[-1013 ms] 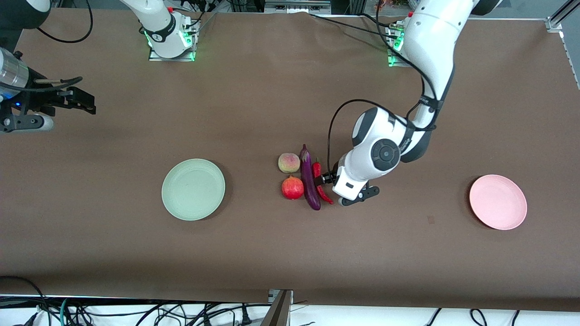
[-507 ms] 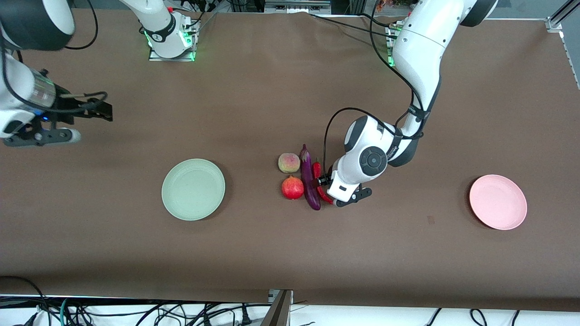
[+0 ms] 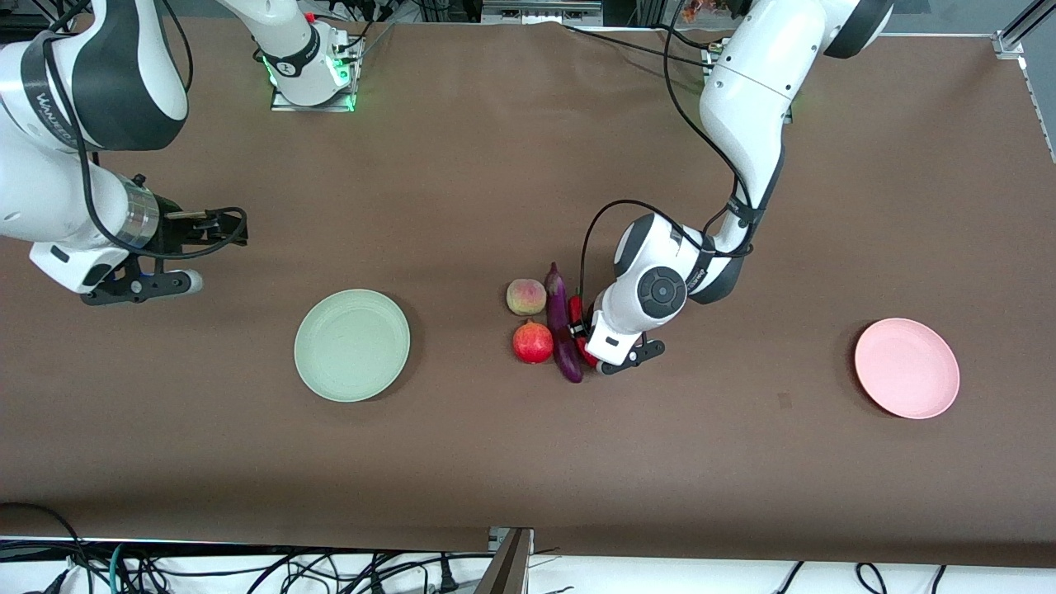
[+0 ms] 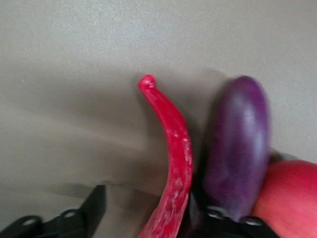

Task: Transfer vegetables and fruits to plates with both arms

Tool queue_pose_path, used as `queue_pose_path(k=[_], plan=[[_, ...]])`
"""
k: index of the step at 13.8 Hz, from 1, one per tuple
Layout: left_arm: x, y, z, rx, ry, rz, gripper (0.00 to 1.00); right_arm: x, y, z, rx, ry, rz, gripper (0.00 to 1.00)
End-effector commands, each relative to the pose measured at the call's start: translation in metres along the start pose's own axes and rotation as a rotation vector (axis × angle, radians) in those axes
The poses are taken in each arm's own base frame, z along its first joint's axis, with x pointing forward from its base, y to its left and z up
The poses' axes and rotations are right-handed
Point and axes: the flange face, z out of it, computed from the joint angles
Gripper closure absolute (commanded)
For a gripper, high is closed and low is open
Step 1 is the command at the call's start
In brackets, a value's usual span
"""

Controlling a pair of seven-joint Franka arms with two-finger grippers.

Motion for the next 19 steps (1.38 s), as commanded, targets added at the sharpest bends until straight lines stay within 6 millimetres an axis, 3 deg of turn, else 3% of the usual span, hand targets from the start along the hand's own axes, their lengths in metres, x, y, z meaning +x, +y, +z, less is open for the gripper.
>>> queue_pose_path(k=[1,3,4,6,7,8,10,12,16,19], plan=[[0.001,0.005,0.005,-0.001,0.008,-0.007,0.31,0.018,-0.010,0.012,0.036,0.027,0.002,0.00],[0.001,0.005,0.005,-0.001,0.008,-0.007,0.31,0.032,-0.022,0.026,0.045,0.049,-0.010,0.00],[0.001,0.005,0.005,-0.001,0.008,-0.007,0.36,0.036,-0.031,0.031,0.060,0.058,-0.019,0.00],[0.004,0.004,0.002,-0.002,0.011,0.006,0.68,0.040,-0.044,0.035,0.069,0.066,0.029,0.00],[0.008,0.003,-0.003,-0.007,0.016,0.007,0.87,0.042,-0.055,0.040,0.066,0.062,0.052,0.00],[0.012,0.001,-0.008,-0.009,0.020,0.013,1.00,0.044,-0.074,0.045,0.061,0.066,0.061,0.00],[0.020,-0.005,-0.015,-0.008,0.022,0.012,1.00,0.049,-0.106,0.057,0.055,0.079,0.105,0.00],[0.039,-0.020,-0.043,-0.001,0.029,0.049,1.00,0.055,-0.137,0.073,0.050,0.089,0.151,0.00],[0.087,-0.092,-0.123,0.028,-0.074,0.222,1.00,0.067,-0.220,0.119,0.053,0.153,0.187,0.00],[0.143,-0.192,-0.159,0.072,-0.137,0.438,1.00,0.069,-0.269,0.150,0.063,0.186,0.232,0.00]])
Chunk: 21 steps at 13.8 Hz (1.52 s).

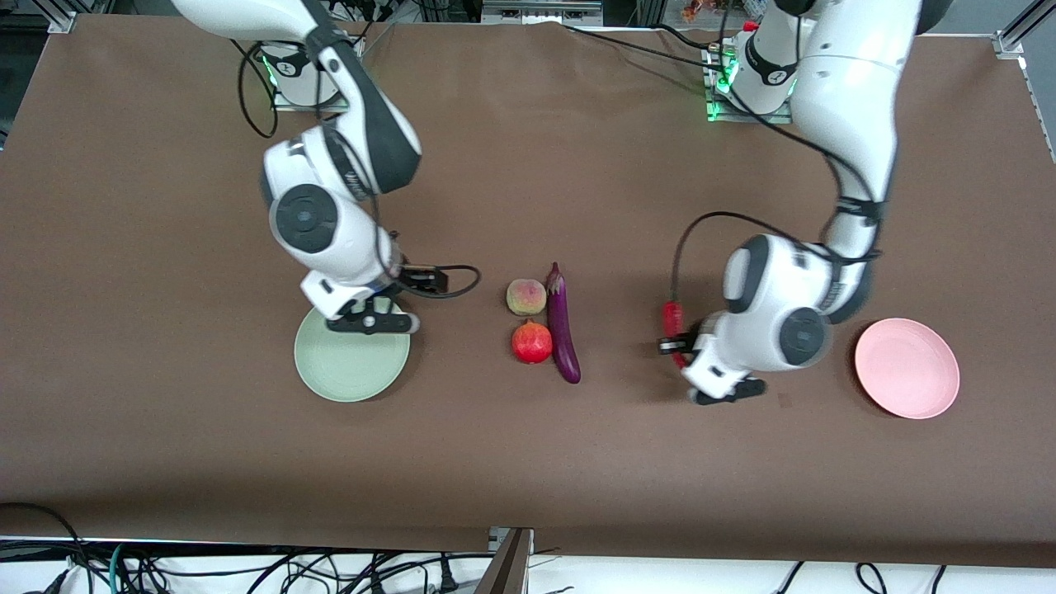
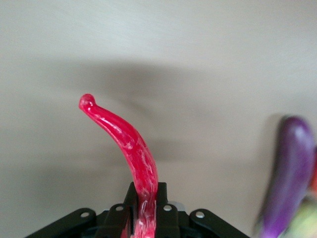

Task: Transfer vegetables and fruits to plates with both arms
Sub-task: 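Grasp the red pepper and carry it to the pink plate with the left gripper, then release the pepper on the pink plate while the right gripper grasps the peach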

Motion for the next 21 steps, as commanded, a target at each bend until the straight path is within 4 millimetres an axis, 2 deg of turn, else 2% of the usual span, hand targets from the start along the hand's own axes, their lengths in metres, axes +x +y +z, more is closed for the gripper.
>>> queue_pose_path(k=[1,3,5,6,8,9,10,11,13,14,16,18,20,21], plan=[[0.009,-0.093,-0.024,0.101,-0.037,0.232,1.00,-0.010,-0.036,0.024,0.017,0.024,0.070,0.00],[0.015,-0.173,-0.037,0.132,-0.051,0.304,1.00,-0.024,-0.067,0.051,0.028,0.046,0.114,0.00],[0.015,-0.247,-0.043,0.133,-0.069,0.386,1.00,-0.033,-0.090,0.075,0.050,0.077,0.126,0.00],[0.015,-0.282,-0.040,0.159,-0.091,0.433,1.00,-0.037,-0.099,0.084,0.062,0.090,0.158,0.00],[0.014,-0.324,-0.043,0.166,-0.075,0.458,1.00,-0.046,-0.115,0.101,0.080,0.110,0.186,0.00],[0.016,-0.333,-0.045,0.176,-0.052,0.473,1.00,-0.048,-0.119,0.110,0.083,0.115,0.180,0.00],[0.020,-0.344,-0.046,0.205,-0.022,0.484,0.91,-0.048,-0.120,0.115,0.089,0.120,0.182,0.00],[0.023,-0.353,-0.045,0.237,-0.005,0.501,0.60,-0.050,-0.123,0.123,0.090,0.123,0.180,0.00],[0.026,-0.359,-0.044,0.243,0.007,0.504,0.00,-0.056,-0.131,0.135,0.095,0.129,0.168,0.00],[0.026,-0.372,-0.054,0.237,0.029,0.480,0.00,-0.057,-0.133,0.140,0.098,0.135,0.162,0.00],[0.027,-0.356,-0.064,0.236,0.034,0.496,0.00,-0.057,-0.134,0.150,0.104,0.144,0.159,0.00],[0.027,-0.300,-0.071,0.216,0.008,0.548,0.00,-0.057,-0.136,0.156,0.113,0.155,0.156,0.00],[0.032,-0.254,-0.085,0.157,0.040,0.532,0.00,-0.058,-0.135,0.163,0.109,0.155,0.153,0.00],[0.033,-0.231,-0.079,0.074,0.054,0.511,0.00,-0.058,-0.135,0.165,0.108,0.154,0.152,0.00]])
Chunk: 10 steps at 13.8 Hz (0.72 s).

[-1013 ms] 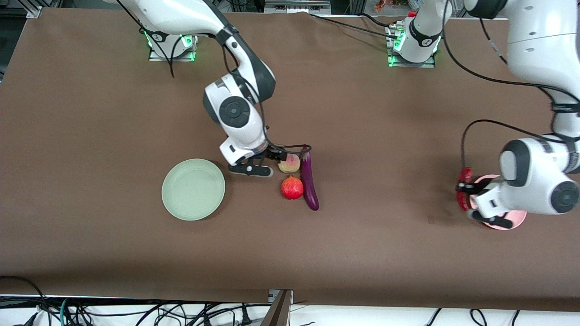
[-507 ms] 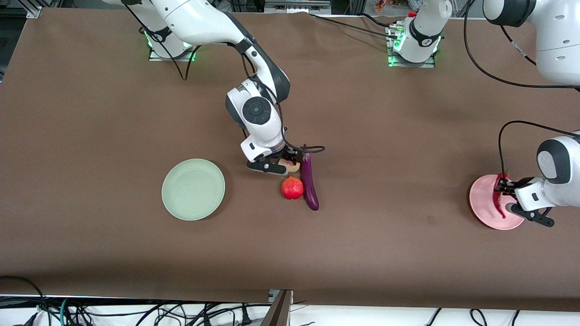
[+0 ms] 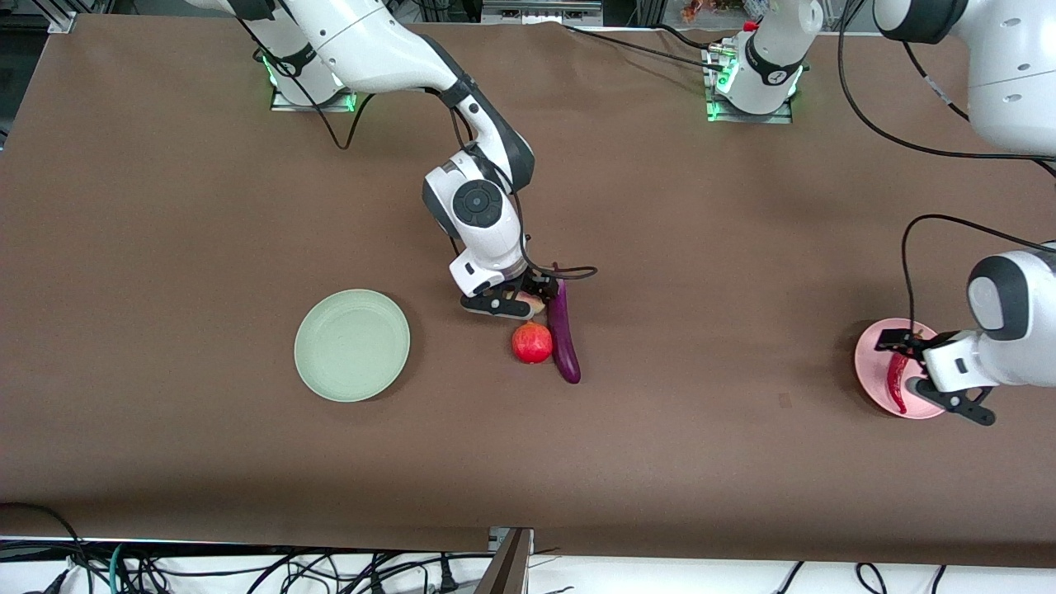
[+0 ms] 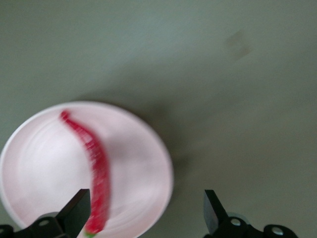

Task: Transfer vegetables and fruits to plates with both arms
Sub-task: 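Release the pepper on the pink plate while the right gripper grasps the peach, then reach the left gripper to the eggplant while the right gripper lifts the peach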

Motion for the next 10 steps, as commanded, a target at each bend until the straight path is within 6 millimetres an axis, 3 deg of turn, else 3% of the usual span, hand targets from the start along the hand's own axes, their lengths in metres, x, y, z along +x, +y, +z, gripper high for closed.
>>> queue_pose_path(k=[1,2,3,5,7,9,10], plan=[[0.026,0.046,0.001,-0.183,0.058,-0.103,0.00,-0.001,-0.003,0.006,0.006,0.009,0.003,0.00],[0.040,0.071,0.016,-0.287,0.060,-0.181,0.00,-0.001,-0.003,0.009,0.010,0.016,0.001,0.01],[0.057,0.103,0.021,-0.338,0.055,-0.241,0.00,0.000,-0.004,0.007,0.019,0.025,-0.004,0.12],[0.092,0.181,0.024,-0.336,0.006,-0.353,0.00,0.000,-0.003,0.011,0.017,0.028,-0.018,0.49],[0.123,0.258,0.038,-0.330,-0.006,-0.507,0.00,0.000,-0.004,0.010,0.019,0.030,-0.024,0.74],[0.149,0.341,0.055,-0.364,0.025,-0.624,0.00,0.007,-0.008,-0.005,0.034,0.038,-0.017,0.78],[0.157,0.370,0.061,-0.366,0.048,-0.677,0.00,0.012,-0.012,-0.024,0.050,0.046,-0.013,0.78]])
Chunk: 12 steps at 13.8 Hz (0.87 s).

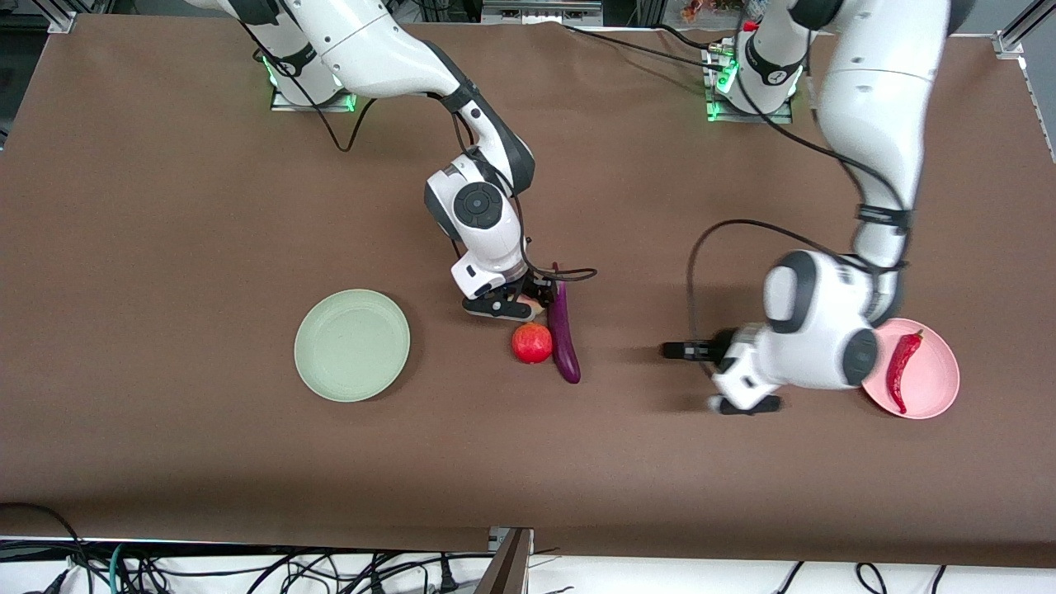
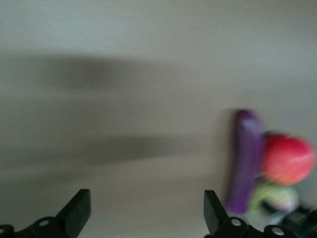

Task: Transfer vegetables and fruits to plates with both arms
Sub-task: 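Reach the left gripper to the eggplant while the right gripper lifts the peach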

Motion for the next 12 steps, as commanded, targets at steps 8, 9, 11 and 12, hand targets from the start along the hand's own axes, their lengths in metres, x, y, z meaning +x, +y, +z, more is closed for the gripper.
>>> queue_pose_path(k=[8,9,11,12], plan=[[-0.047,0.105,0.121,-0.007,0.131,-0.155,0.07,0.088,0.069,-0.113,-0.123,-0.083,-0.149,0.78],[-0.050,0.108,0.129,-0.003,0.132,-0.149,0.07,0.106,0.093,-0.122,-0.147,-0.097,-0.185,0.78],[-0.052,0.105,0.141,0.011,0.123,-0.147,0.16,0.146,0.146,-0.132,-0.174,-0.111,-0.269,0.78],[-0.053,0.103,0.150,0.019,0.119,-0.145,0.28,0.164,0.173,-0.135,-0.182,-0.120,-0.312,0.78]])
